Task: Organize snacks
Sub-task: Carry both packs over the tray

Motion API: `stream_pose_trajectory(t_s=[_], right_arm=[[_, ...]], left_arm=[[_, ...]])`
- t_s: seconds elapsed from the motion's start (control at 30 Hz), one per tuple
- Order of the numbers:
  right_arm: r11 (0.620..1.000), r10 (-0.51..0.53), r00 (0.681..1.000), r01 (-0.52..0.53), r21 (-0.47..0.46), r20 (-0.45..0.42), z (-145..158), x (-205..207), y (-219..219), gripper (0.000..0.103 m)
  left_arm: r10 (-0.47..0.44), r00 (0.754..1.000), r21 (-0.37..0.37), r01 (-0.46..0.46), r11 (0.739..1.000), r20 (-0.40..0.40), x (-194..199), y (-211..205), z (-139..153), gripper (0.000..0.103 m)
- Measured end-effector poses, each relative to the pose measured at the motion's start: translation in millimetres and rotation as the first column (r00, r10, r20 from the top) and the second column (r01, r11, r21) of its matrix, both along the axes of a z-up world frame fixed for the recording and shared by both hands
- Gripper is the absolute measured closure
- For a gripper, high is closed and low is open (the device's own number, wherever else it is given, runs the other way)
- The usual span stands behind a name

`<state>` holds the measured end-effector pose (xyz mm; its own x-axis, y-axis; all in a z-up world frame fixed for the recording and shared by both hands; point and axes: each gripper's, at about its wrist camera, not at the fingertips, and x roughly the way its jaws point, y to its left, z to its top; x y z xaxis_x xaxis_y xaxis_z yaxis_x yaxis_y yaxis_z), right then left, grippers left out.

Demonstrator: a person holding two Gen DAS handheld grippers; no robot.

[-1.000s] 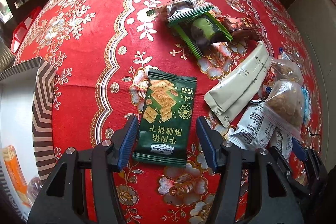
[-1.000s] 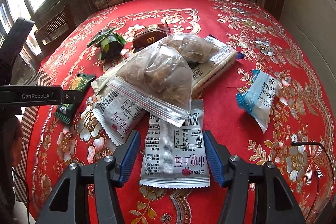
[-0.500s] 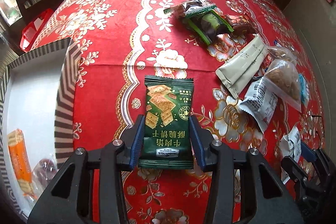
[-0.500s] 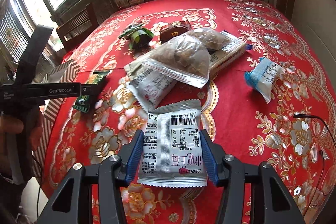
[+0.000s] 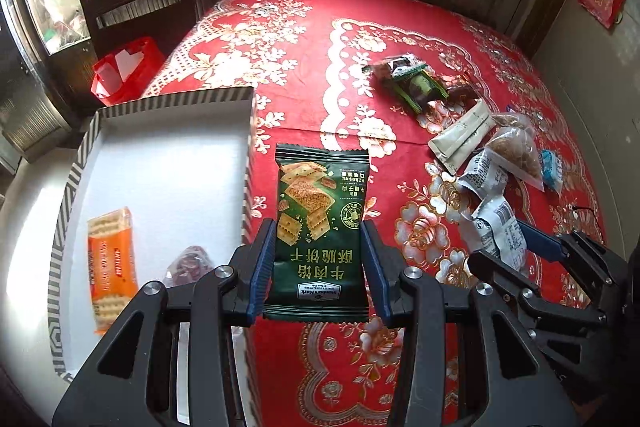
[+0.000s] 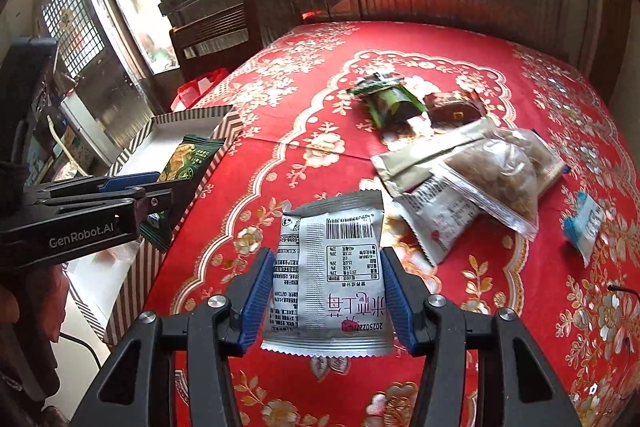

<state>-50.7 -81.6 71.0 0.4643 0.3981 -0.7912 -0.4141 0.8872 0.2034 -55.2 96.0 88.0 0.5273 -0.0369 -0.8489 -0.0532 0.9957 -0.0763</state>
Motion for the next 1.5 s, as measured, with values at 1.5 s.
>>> stream_pose_trajectory(t_s=[1.5], right_arm=[[0.909, 0.402, 0.914, -0.405, -0.096, -0.044, -20.5, 30.9, 227.1, 0.051]], left_arm=[[0.313, 0.949, 0.066, -0.310, 0.948, -0.042, -33.1, 164.6, -40.4, 0.062]])
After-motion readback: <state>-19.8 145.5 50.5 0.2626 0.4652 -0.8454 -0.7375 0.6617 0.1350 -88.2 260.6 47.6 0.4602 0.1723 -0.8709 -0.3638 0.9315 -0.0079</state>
